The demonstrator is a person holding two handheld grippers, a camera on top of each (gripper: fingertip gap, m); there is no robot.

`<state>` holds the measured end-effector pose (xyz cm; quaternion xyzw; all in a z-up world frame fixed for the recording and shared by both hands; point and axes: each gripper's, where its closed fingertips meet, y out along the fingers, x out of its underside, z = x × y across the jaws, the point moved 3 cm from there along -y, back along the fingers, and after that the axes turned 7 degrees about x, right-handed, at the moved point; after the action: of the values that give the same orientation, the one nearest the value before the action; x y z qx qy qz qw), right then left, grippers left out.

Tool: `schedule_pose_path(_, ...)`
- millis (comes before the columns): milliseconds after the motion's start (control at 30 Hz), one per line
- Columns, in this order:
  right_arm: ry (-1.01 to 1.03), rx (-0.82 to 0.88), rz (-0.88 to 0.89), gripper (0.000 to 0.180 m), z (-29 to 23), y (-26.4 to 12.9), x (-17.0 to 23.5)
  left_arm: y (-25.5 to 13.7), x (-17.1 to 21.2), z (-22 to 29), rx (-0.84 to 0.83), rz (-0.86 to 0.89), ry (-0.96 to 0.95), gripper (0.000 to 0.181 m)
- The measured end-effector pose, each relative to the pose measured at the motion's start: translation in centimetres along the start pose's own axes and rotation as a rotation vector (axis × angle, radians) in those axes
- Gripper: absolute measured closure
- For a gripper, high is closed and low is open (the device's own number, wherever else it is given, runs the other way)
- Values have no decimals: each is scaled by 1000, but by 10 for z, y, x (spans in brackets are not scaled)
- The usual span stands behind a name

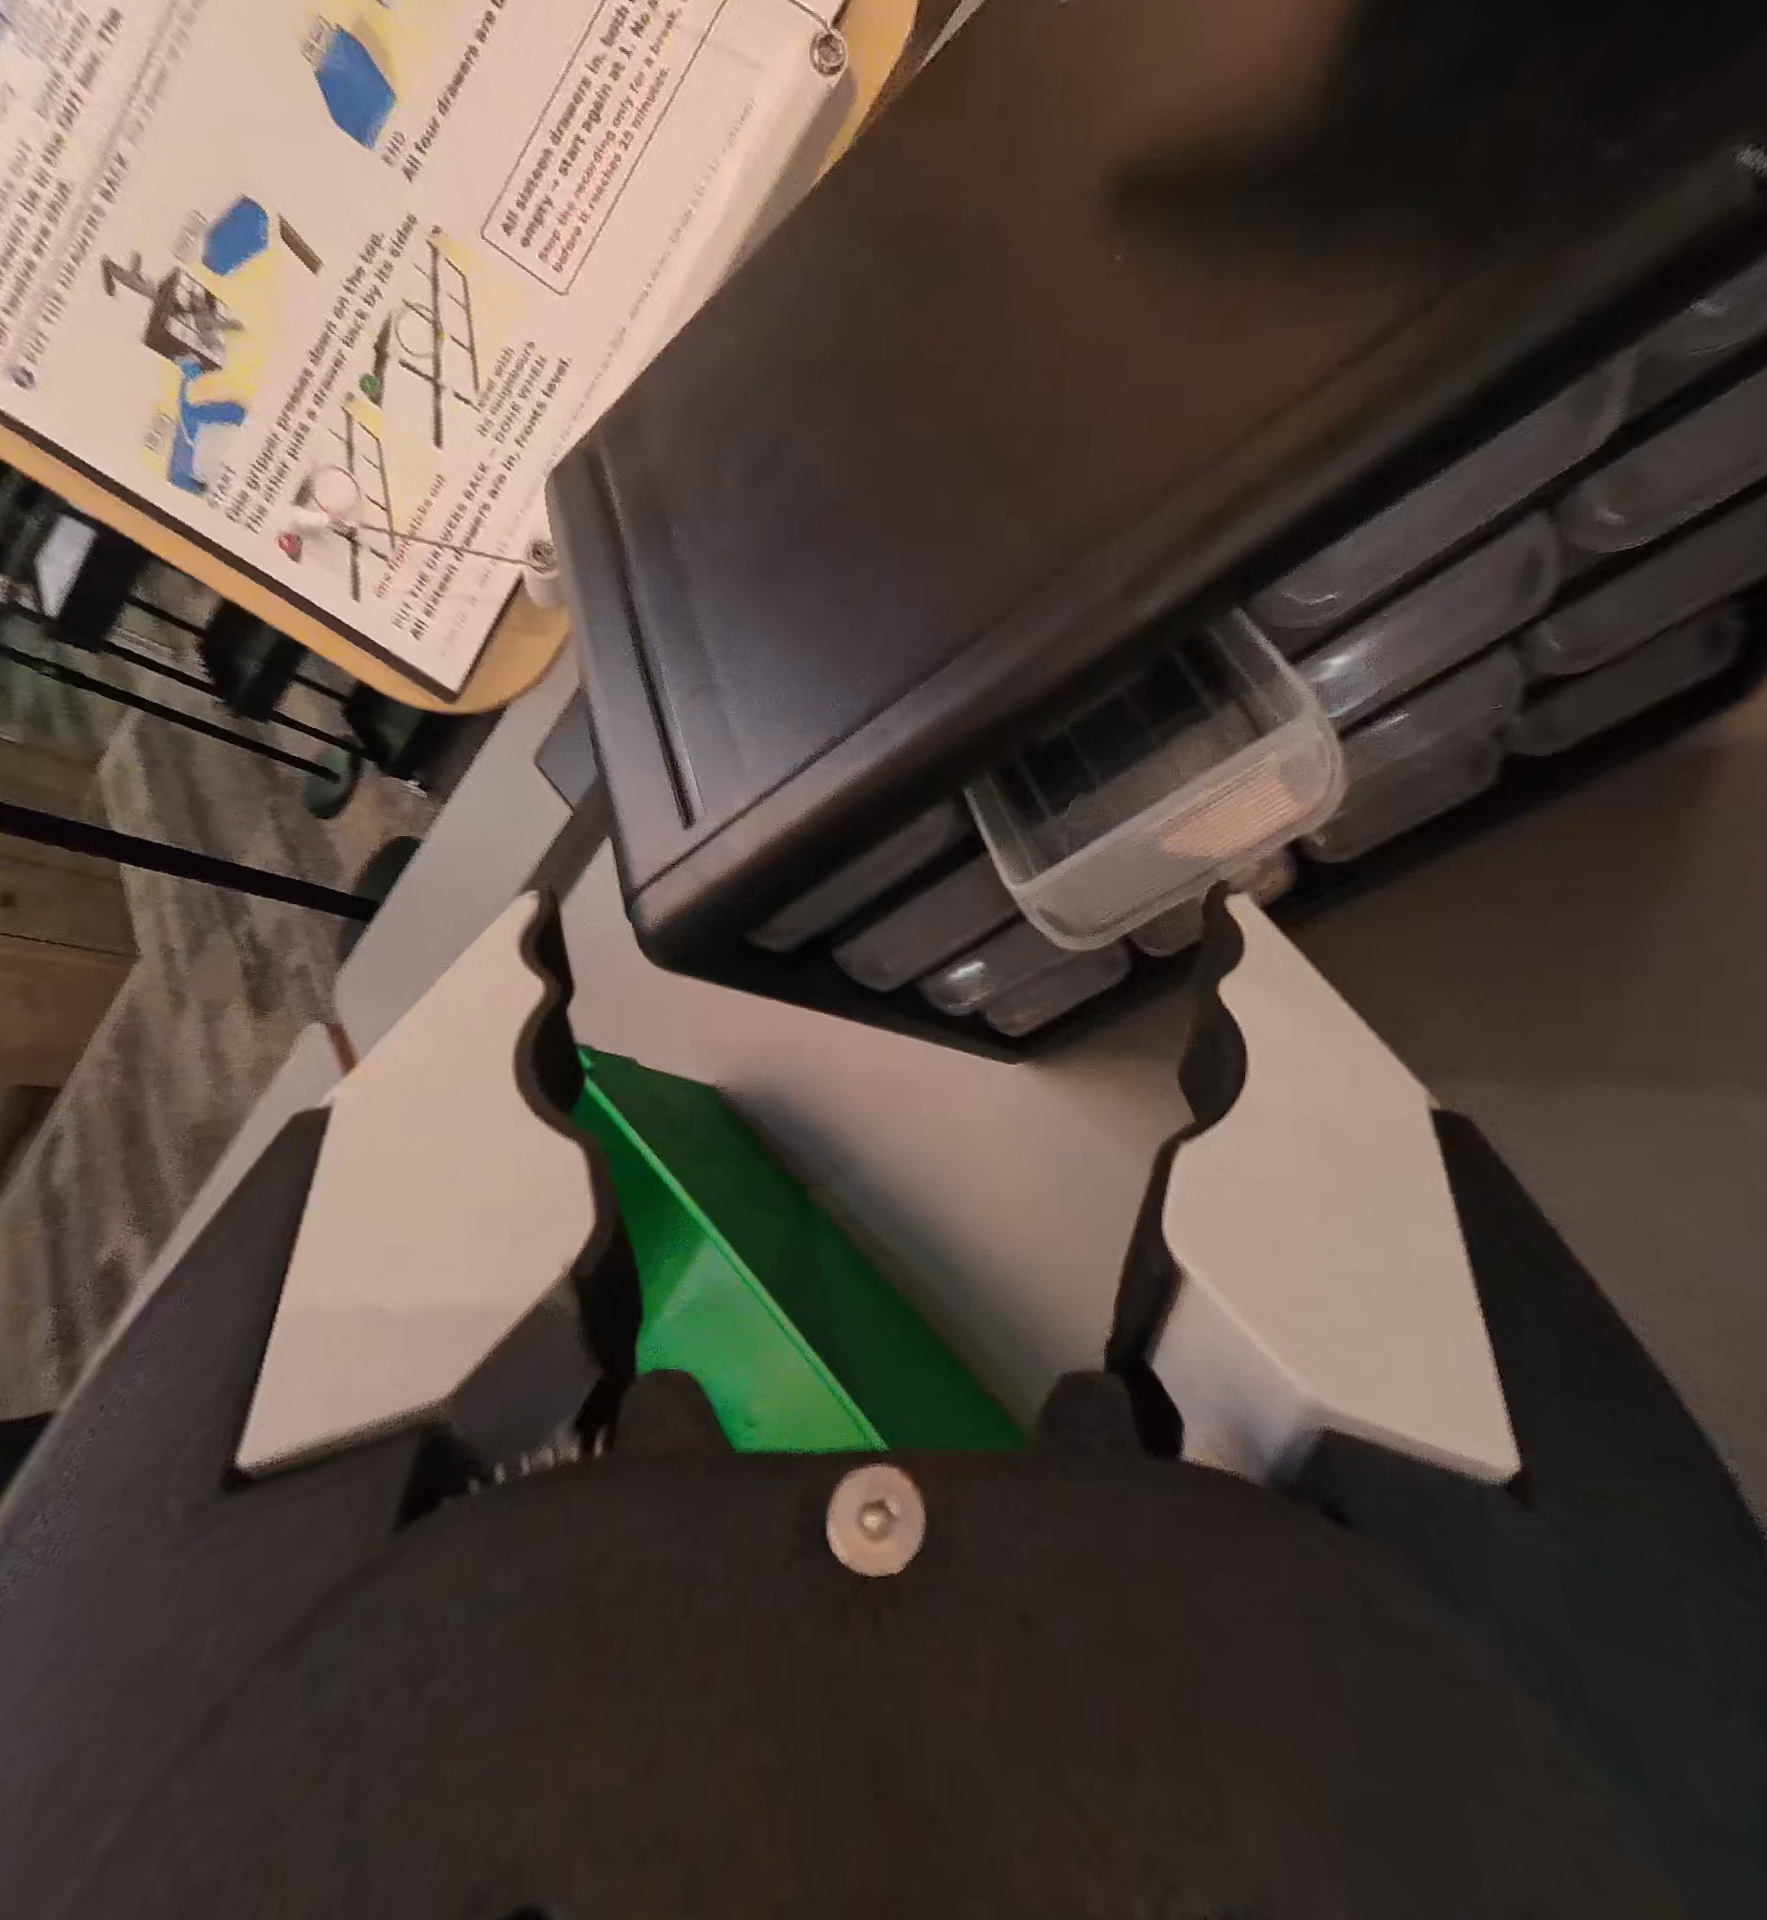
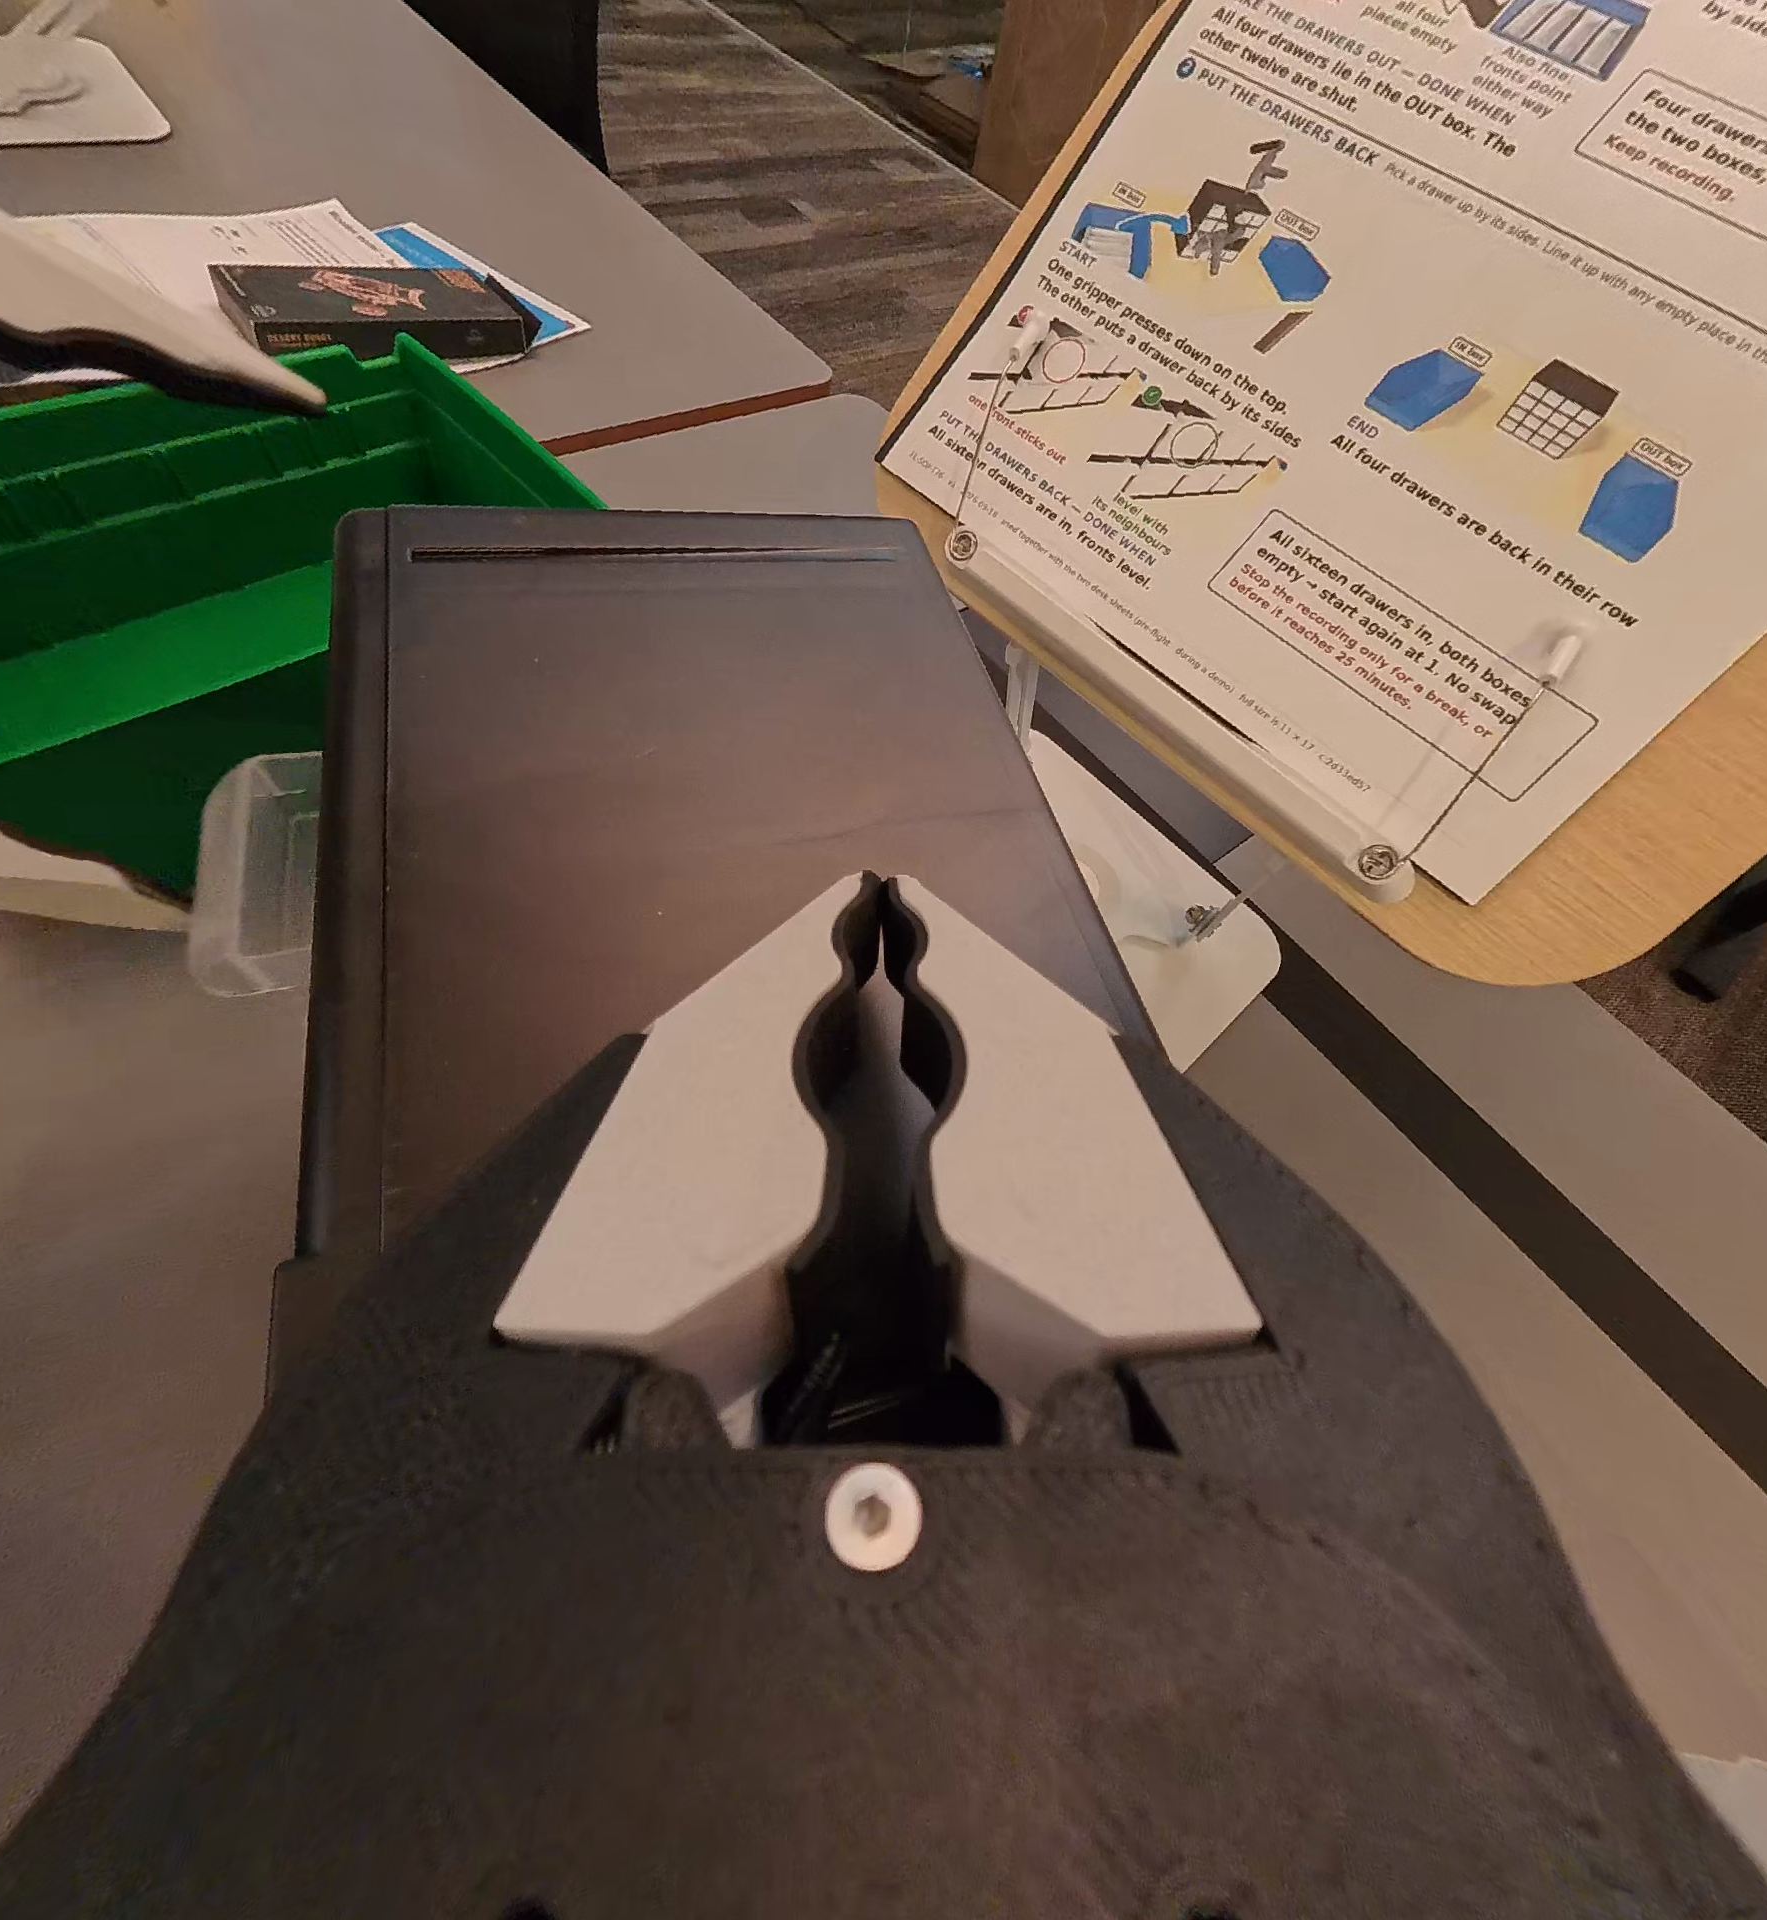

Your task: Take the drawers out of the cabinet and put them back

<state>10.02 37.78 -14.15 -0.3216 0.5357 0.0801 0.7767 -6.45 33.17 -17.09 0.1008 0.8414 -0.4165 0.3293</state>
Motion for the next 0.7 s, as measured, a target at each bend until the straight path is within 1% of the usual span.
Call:
schedule_pose_path(67, 0, -1, 1, 180, 0, 0, 0, 8, -4, -6, -28, -16, 53, 57)
schedule_pose_path(167, -1, -3, 2, 180, 0, 0, 0, 18, -11, -11, -29, -13, 73, 62)
schedule_pose_path(233, -1, -3, 2, 180, 0, 0, 0, 26, -12, -12, -1, -24, 87, 71)
schedule_pose_path(333, -3, -2, 2, 180, 0, 0, 0, 37, -9, -15, 24, -68, 59, 79)
schedule_pose_path(367, -3, -3, 3, 180, 0, 0, 0, 40, -8, -14, 41, -73, 39, 79)
schedule_pose_path(433, -4, -4, 4, 180, -1, 0, 0, 41, -7, -14, 43, -66, 50, 79)
schedule_pose_path(533, -10, -4, 6, 180, -1, -1, 0, 38, -5, -17, 25, -97, 102, 89)
schedule_pose_path(700, -10, -9, 9, 180, -1, -1, 0, 35, -5, -14, 17, -152, 98, 92)
